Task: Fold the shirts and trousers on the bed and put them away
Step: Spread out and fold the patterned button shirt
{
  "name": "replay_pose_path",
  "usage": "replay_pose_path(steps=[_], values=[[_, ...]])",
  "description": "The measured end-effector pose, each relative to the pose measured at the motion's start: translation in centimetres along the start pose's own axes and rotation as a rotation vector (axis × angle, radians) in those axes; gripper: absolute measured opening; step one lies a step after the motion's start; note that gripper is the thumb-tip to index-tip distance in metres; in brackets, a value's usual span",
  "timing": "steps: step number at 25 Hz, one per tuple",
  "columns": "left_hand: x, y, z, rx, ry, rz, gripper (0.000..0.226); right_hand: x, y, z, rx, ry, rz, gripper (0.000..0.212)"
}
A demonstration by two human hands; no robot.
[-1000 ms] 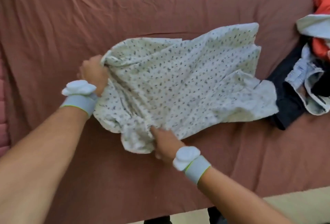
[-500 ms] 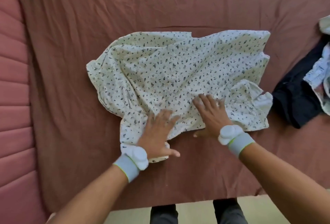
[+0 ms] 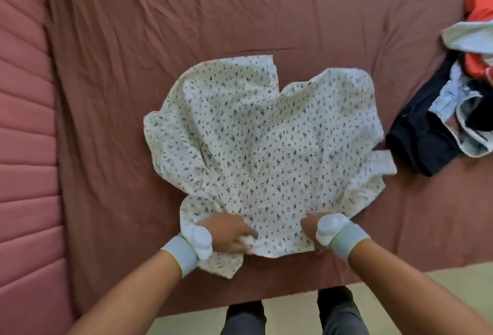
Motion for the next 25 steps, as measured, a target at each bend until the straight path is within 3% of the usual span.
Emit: replay_pose_path(steps=[1, 2, 4, 8, 10, 12, 13, 15, 16, 17, 20, 21, 22, 23, 25], values=[[-1.5, 0.4, -0.3, -0.061, -0.092, -0.068, 0.044, -0.9, -0.3, -0.2, -0.005, -0.045, 0.039, 0.062], [-3.4, 1.4, -0.2, -0.141, -0.241, -0.15, 0.043, -2.7, -0.9, -0.7, -0.023, -0.196, 0.138, 0.055], [-7.8, 5.2, 0.1, -0.34, -0.566, -0.3, 0.045, -7.5, -3.1, -1.4, -0.03, -0.62, 0.397, 0.043], [-15.5, 12.7, 0.6, -0.63, -1.075, -0.466, 0.07, -15.6, -7.9, -0.8, 0.014, -1.053, 0.563, 0.074], [-17.9, 15.7, 1.2, -0.735, -1.095, -0.5, 0.082, -18.9, -9.9, 0.5, 0.019, -1.172, 0.553, 0.084], [-19.1, 18.5, 2.0, -0.838, -0.994, -0.644, 0.095, -21.5, -11.3, 1.4, 0.006, -1.261, 0.555, 0.088], [-19.2, 19.6, 2.5, -0.846, -0.947, -0.747, 0.088, -22.3, -11.5, 1.8, -0.015, -1.24, 0.559, 0.081], [-18.6, 21.0, 3.6, -0.785, -0.902, -0.924, 0.039, -22.9, -11.1, 2.3, 0.006, -1.104, 0.518, 0.038], [-18.2, 21.4, 3.9, -0.758, -0.956, -0.975, 0.018, -23.0, -11.0, 2.0, 0.029, -1.09, 0.537, 0.015], [-18.5, 21.8, 3.7, -0.734, -1.065, -0.984, 0.011, -23.6, -10.9, 1.4, 0.028, -1.181, 0.577, 0.01], [-22.3, 21.9, 1.5, -0.585, -1.541, -0.796, 0.024, -28.0, -12.0, -0.8, -0.021, -1.645, 0.775, 0.019], [-23.7, 21.2, 0.8, -0.486, -1.625, -0.765, 0.029, -29.9, -12.1, -1.6, -0.026, -1.738, 0.798, 0.033], [-24.5, 20.4, 0.5, -0.409, -1.615, -0.771, 0.046, -31.2, -11.8, -1.8, -0.039, -1.734, 0.807, 0.052], [-24.3, 19.8, 0.8, -0.385, -1.505, -0.774, 0.071, -31.6, -10.8, -1.7, -0.024, -1.647, 0.774, 0.071], [-20.5, 18.0, 1.7, -0.526, -1.187, -0.664, 0.096, -29.2, -8.5, 0.1, 0.042, -1.387, 0.605, 0.098]])
Point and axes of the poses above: each hand's wrist, its own z-axis towards the middle knuckle, its own x-axis out of the palm, y = z × x, the point moved 2 cm from there along z, towards the middle knuckle, and after that the axes turned 5 degrees about -y, right-handed, at the moved point
